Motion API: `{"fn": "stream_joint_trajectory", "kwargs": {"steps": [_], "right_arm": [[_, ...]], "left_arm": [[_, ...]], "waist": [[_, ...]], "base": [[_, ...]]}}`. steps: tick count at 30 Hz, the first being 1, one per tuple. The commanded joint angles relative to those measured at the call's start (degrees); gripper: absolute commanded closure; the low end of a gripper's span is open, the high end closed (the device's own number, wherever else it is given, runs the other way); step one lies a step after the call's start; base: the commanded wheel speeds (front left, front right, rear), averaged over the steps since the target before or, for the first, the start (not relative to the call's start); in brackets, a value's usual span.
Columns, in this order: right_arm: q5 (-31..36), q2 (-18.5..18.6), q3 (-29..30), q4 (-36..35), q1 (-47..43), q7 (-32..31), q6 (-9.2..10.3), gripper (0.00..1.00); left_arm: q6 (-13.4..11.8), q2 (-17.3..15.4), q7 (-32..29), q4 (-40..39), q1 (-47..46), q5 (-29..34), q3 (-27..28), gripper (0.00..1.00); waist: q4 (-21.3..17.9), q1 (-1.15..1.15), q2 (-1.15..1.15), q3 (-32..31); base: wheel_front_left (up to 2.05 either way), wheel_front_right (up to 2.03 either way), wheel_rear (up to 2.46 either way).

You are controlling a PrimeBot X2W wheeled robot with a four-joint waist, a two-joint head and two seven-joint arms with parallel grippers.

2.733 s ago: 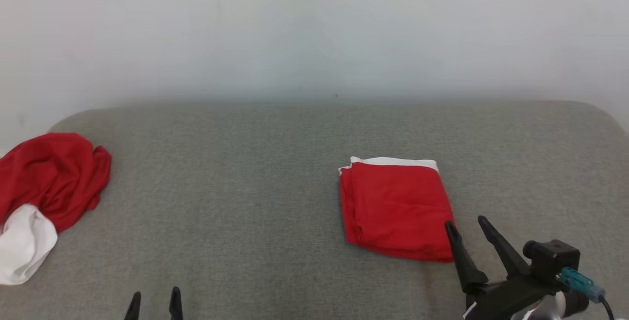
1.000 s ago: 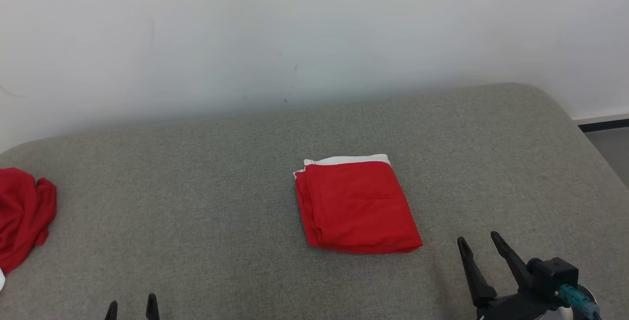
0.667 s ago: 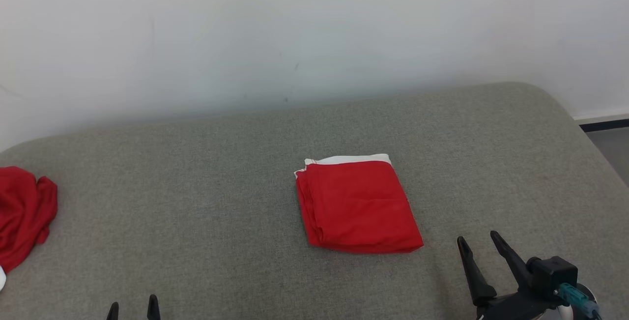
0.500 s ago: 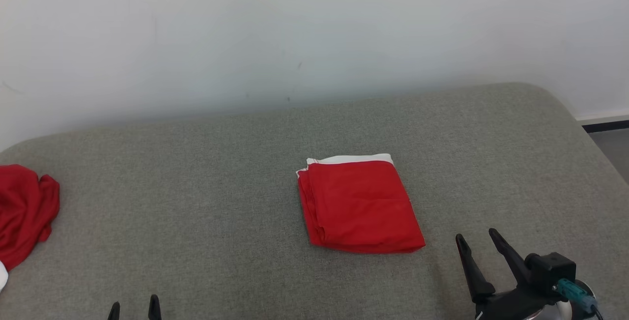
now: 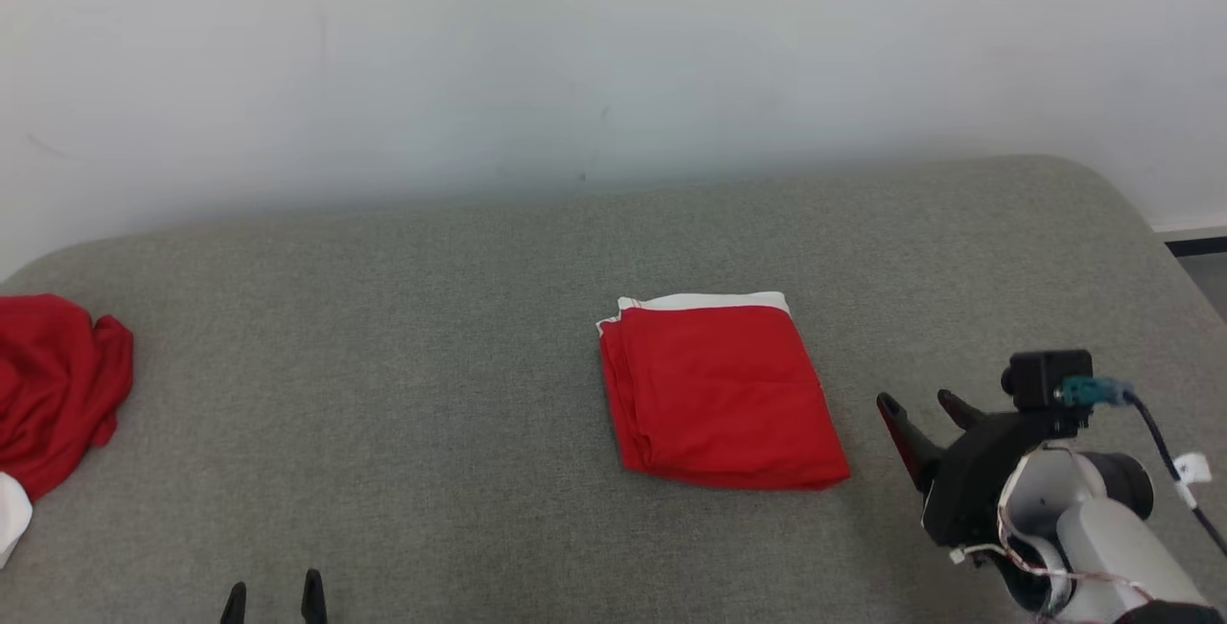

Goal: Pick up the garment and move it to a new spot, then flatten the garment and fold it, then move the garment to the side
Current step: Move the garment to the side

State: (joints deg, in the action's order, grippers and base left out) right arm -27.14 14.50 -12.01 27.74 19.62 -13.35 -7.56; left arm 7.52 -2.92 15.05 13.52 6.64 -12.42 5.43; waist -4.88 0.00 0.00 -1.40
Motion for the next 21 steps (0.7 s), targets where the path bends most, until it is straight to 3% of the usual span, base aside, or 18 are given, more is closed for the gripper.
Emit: {"fn": "stream_joint_trajectory", "kwargs": {"steps": [1, 6, 14, 21], "right_arm": [[-0.5, -0.2, 0.7, 0.8, 1.8, -3.1, 0.12, 0.0], [-1.4, -1.7, 4.5, 4.4, 7.1, -12.5, 0.13, 0.0], [4.1, -4.5, 11.0, 10.0, 14.9, -22.8, 0.06, 0.0], [9.6, -5.0, 13.8, 10.7, 17.7, -27.4, 0.06, 0.0]], "left_arm": [[-0.1, 0.1, 0.2, 0.0, -0.9, 0.4, -0.2, 0.0], [-0.1, 0.1, 0.2, -0.3, -1.7, 0.6, -1.1, 0.0], [-0.1, 0.0, 0.2, -0.9, -5.1, -0.1, -3.5, 0.0], [-0.1, 0.0, 0.2, -1.1, -7.1, -0.4, -4.7, 0.0]], "waist": [[0.9, 0.0, 0.0, 0.9], [3.0, 0.0, 0.0, 2.9], [7.1, 0.0, 0.0, 8.2], [9.3, 0.0, 0.0, 10.9]], "base": [[0.0, 0.0, 0.0], [0.0, 0.0, 0.0], [0.0, 0.0, 0.0], [0.0, 0.0, 0.0]]}}
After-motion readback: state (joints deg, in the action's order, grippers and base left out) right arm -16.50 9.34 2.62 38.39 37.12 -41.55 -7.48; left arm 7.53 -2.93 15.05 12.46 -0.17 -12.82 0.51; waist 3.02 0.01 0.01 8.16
